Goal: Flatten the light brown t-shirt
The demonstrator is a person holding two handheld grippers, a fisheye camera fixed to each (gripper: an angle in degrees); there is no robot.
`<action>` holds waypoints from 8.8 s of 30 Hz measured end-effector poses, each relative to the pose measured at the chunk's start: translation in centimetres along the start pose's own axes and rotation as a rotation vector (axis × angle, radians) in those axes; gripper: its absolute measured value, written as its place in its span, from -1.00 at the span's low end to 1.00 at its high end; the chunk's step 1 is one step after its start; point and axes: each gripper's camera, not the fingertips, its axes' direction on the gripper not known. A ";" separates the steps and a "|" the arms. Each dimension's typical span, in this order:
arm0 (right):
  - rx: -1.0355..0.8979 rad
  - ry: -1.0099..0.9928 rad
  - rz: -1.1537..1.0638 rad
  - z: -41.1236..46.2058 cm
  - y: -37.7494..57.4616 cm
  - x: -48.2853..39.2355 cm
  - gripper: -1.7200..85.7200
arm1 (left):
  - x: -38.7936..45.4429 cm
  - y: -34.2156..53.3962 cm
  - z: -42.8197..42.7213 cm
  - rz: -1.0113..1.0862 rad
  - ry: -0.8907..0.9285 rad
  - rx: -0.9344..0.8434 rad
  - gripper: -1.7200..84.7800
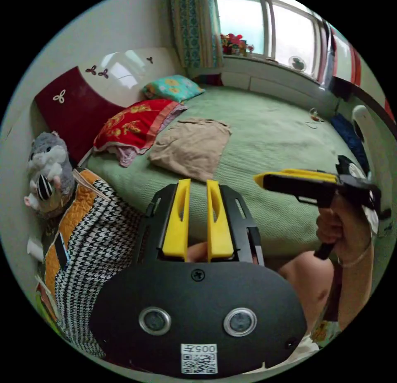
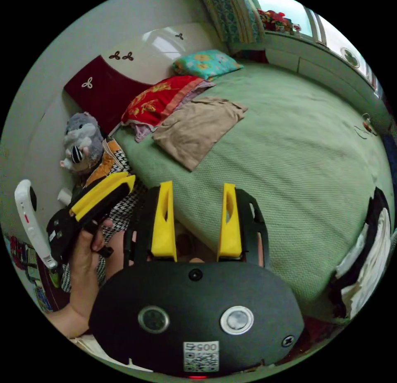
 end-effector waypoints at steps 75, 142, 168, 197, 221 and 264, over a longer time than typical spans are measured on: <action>-0.131 0.094 -0.002 44.8 -17.3 -9.4 -0.95 | -37.5 -15.9 30.5 0.190 0.110 -0.135 -0.96; -0.048 0.379 -0.032 33.2 -16.5 -2.5 -0.98 | -18.7 -18.5 35.4 0.330 0.214 -0.305 -0.90; 0.001 0.079 -0.059 26.9 -7.3 -1.6 -0.68 | -8.3 -16.6 35.0 0.419 0.234 -0.290 -0.96; -0.057 0.216 -0.161 26.4 -4.2 -4.0 -0.82 | -7.8 -18.4 37.2 0.247 0.261 -0.246 -0.96; 0.286 0.313 0.364 7.1 -2.9 16.7 -0.99 | 2.2 -19.7 39.5 0.376 0.439 -0.207 -0.96; -0.301 0.720 0.344 8.1 -2.9 30.4 -0.99 | 10.0 -21.8 43.7 0.363 0.364 -0.283 -0.92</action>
